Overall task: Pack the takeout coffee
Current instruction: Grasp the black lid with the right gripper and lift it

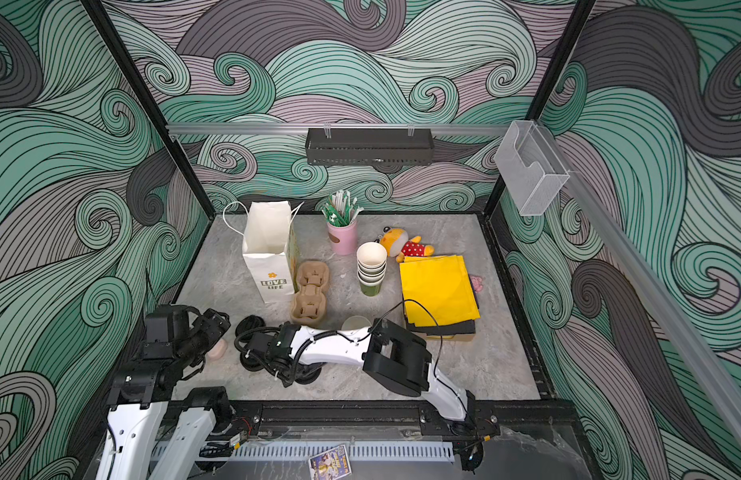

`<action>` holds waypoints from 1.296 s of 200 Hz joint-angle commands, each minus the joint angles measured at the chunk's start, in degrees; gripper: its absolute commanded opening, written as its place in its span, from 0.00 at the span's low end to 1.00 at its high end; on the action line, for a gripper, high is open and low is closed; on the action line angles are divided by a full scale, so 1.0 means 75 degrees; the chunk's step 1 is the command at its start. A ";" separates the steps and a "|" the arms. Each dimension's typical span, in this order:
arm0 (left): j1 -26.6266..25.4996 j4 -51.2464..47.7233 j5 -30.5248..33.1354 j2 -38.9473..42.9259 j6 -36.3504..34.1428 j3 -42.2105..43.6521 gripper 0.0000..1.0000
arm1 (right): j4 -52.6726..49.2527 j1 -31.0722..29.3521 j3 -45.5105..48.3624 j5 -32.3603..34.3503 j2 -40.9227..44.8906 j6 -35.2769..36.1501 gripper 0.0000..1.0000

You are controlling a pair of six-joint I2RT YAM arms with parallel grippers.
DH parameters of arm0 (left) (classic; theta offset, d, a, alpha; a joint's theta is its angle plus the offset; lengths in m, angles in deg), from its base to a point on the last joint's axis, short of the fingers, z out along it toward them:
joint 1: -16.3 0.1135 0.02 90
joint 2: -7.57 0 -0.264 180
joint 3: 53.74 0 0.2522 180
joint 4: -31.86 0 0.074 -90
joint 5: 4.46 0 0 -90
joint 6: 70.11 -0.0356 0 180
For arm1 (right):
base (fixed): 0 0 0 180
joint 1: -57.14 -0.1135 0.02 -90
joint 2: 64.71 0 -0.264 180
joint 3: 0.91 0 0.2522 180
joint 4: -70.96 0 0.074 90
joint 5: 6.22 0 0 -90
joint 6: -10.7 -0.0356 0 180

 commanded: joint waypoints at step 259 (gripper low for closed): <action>0.0030 0.0652 -0.2634 -0.0771 -0.1397 -0.0311 0.77 | -0.1884 0.0899 0.1707 0.1068 0.4261 0.0296 0.71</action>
